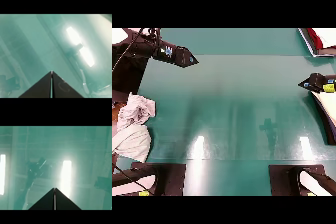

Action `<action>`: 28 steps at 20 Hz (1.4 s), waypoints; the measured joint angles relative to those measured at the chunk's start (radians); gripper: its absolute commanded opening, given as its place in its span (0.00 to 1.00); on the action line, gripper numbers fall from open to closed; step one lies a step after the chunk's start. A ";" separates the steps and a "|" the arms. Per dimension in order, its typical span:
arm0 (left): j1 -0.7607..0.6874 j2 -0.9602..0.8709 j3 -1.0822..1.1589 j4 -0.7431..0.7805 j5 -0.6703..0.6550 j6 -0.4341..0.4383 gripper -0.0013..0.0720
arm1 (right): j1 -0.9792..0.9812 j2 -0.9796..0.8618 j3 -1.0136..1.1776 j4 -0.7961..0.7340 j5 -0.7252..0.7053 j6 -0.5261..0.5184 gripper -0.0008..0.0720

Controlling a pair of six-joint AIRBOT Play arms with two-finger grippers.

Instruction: Fold the shirts.

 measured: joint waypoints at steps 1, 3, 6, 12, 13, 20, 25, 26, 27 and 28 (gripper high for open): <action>0.000 0.000 0.000 0.000 0.000 0.000 0.06 | 0.000 0.000 0.000 0.000 0.000 0.000 0.03; 0.000 0.000 0.000 0.000 0.000 0.000 0.06 | 0.001 0.000 0.000 -0.001 0.000 0.000 0.03; 0.000 0.000 0.000 0.000 0.000 0.000 0.06 | 0.001 0.000 0.000 -0.001 0.000 0.000 0.03; 0.000 0.000 0.000 -0.001 0.001 0.000 0.06 | 0.001 0.000 0.000 -0.002 0.001 0.000 0.03; 0.000 0.000 0.000 -0.006 0.005 0.000 0.06 | 0.001 0.000 0.000 -0.002 0.003 0.000 0.03; 0.033 0.052 0.088 0.220 -0.144 -0.131 0.06 | 0.001 0.000 0.000 -0.008 0.024 0.000 0.03; 0.088 0.143 -0.034 0.724 -0.253 -0.277 0.99 | 0.001 0.000 0.000 -0.014 0.045 0.000 0.03; 0.117 0.152 -0.091 0.780 -0.251 -0.298 0.99 | 0.001 0.000 0.000 -0.014 0.048 0.000 0.03; 0.150 0.158 -0.149 0.818 -0.240 -0.315 0.99 | 0.001 0.000 0.000 -0.014 0.053 0.000 0.03; 0.190 0.163 -0.216 0.848 -0.216 -0.334 0.99 | 0.001 0.000 0.000 -0.014 0.055 0.000 0.03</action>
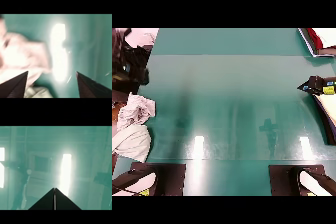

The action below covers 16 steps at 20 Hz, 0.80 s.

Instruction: Fold the shirts.

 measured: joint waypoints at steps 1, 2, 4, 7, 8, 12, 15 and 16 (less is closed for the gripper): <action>0.041 0.003 -0.061 0.023 0.024 -0.018 0.99 | 0.000 0.000 0.000 0.000 0.001 0.000 0.03; 0.085 0.006 -0.124 0.040 0.055 -0.037 0.99 | 0.000 0.000 0.000 -0.001 0.003 0.000 0.03; 0.163 0.008 -0.236 0.057 0.119 -0.065 0.99 | 0.000 0.000 0.000 -0.001 0.004 0.000 0.03; 0.229 0.009 -0.360 0.054 0.217 -0.087 0.98 | 0.000 0.000 0.000 -0.001 0.005 0.000 0.03; 0.241 0.007 -0.388 0.053 0.251 -0.091 0.83 | 0.000 0.000 0.000 -0.001 0.004 0.000 0.03; 0.264 -0.002 -0.438 0.049 0.328 -0.099 0.06 | 0.000 0.000 0.000 -0.001 0.000 0.000 0.03; 0.267 0.001 -0.401 0.029 0.334 -0.097 0.05 | 0.000 0.000 0.001 -0.001 -0.003 0.000 0.03; 0.264 0.008 -0.366 0.008 0.334 -0.085 0.05 | 0.000 0.000 0.008 0.000 -0.008 0.000 0.03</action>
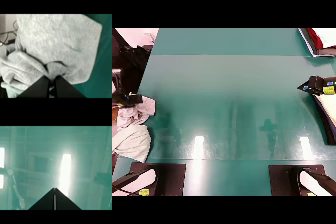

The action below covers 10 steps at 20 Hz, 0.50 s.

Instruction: Fold the shirts.

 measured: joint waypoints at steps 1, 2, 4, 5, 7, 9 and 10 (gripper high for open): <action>-0.008 0.010 0.045 -0.030 -0.003 0.026 0.05 | 0.000 0.000 0.014 0.002 -0.003 0.000 0.03; -0.024 0.025 0.107 -0.082 -0.003 0.063 0.05 | 0.000 0.000 0.036 0.002 -0.005 0.000 0.03; -0.074 0.053 0.252 -0.231 -0.006 0.177 0.05 | 0.000 0.000 0.094 0.004 -0.016 0.000 0.03; -0.113 0.066 0.336 -0.334 -0.010 0.254 0.05 | 0.000 0.000 0.127 0.005 -0.025 0.000 0.03; -0.210 0.080 0.487 -0.535 -0.030 0.391 0.05 | 0.000 0.000 0.195 0.005 -0.046 0.000 0.03; -0.320 0.089 0.600 -0.678 -0.036 0.482 0.06 | 0.000 0.000 0.259 0.005 -0.065 0.000 0.03; -0.380 0.091 0.642 -0.729 -0.045 0.514 0.05 | 0.000 0.000 0.284 0.005 -0.071 0.000 0.03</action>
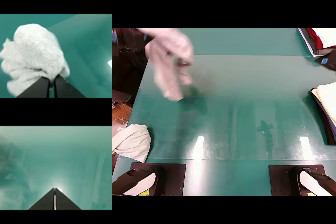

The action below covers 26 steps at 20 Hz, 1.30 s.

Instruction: Fold the shirts.

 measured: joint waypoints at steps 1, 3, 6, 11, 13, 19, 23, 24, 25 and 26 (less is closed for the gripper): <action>-0.052 0.000 0.029 -0.032 -0.007 0.024 0.06 | 0.000 0.000 0.021 0.000 -0.005 0.000 0.03; -0.136 -0.004 0.060 -0.067 -0.019 0.054 0.06 | 0.000 0.000 0.052 0.000 -0.011 0.000 0.03; -0.209 -0.032 0.066 -0.081 -0.037 0.076 0.06 | 0.000 -0.003 0.072 -0.001 -0.010 0.000 0.03; -0.246 -0.130 -0.015 -0.079 -0.049 0.088 0.51 | 0.000 -0.007 0.082 -0.002 0.010 0.000 0.03; -0.249 -0.178 -0.055 -0.065 -0.049 0.074 0.82 | 0.000 -0.008 0.083 -0.002 0.011 0.000 0.03; -0.163 -0.239 -0.100 0.133 -0.106 -0.072 0.82 | 0.000 -0.008 0.084 -0.006 0.016 0.000 0.03; 0.002 -0.217 -0.227 0.174 -0.200 -0.145 0.66 | 0.000 -0.008 0.084 -0.009 0.016 0.000 0.03; 0.044 -0.208 -0.295 0.177 -0.209 -0.151 0.67 | 0.000 -0.008 0.084 -0.009 0.017 0.000 0.03; 0.085 -0.199 -0.361 0.177 -0.219 -0.151 0.67 | 0.000 -0.008 0.084 -0.009 0.017 0.000 0.03; 0.129 -0.190 -0.434 0.177 -0.221 -0.151 0.67 | 0.000 -0.008 0.084 -0.009 0.017 0.000 0.03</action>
